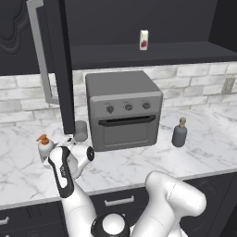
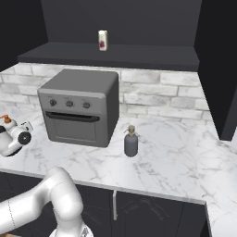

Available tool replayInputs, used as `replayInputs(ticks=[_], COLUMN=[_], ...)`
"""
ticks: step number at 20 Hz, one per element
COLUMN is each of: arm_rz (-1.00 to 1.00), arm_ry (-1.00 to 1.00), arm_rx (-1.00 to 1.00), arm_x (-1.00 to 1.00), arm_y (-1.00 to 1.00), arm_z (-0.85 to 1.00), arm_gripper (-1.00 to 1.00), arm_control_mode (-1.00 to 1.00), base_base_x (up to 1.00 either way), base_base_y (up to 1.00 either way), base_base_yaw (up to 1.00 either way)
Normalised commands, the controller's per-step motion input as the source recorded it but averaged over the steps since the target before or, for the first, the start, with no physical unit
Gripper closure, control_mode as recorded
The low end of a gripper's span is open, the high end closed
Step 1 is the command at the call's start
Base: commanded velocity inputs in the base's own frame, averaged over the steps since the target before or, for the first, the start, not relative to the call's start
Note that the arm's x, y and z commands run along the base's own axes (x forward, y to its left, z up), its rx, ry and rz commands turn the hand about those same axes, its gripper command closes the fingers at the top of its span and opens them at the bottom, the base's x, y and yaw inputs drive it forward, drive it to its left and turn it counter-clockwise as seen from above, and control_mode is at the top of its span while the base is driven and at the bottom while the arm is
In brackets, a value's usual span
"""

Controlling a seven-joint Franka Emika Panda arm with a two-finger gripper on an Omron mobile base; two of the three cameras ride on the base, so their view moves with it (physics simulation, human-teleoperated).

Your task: Pick the soap dispenser and soap dispenser from the cabinet and place them on the counter.

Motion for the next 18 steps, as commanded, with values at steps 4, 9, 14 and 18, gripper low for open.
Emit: replayInputs(ticks=[4,9,14,18], arm_rz=[0.00,0.00,0.00,0.00], arm_ry=[0.00,0.00,0.00,0.00], arm_rx=[0.00,0.00,0.00,-0.01], arm_x=[0.00,0.00,-0.01,-0.04], arm_y=[0.00,0.00,-0.03,-0.13], arm_z=[0.00,0.00,0.00,0.00], arm_gripper=[-1.00,-1.00,-1.00,-1.00], arm_control_mode=[-1.00,-1.00,-1.00,-1.00], base_base_x=[0.00,0.00,0.00,0.00], base_base_y=[0.00,0.00,0.00,0.00], base_base_yaw=[0.00,0.00,0.00,0.00])
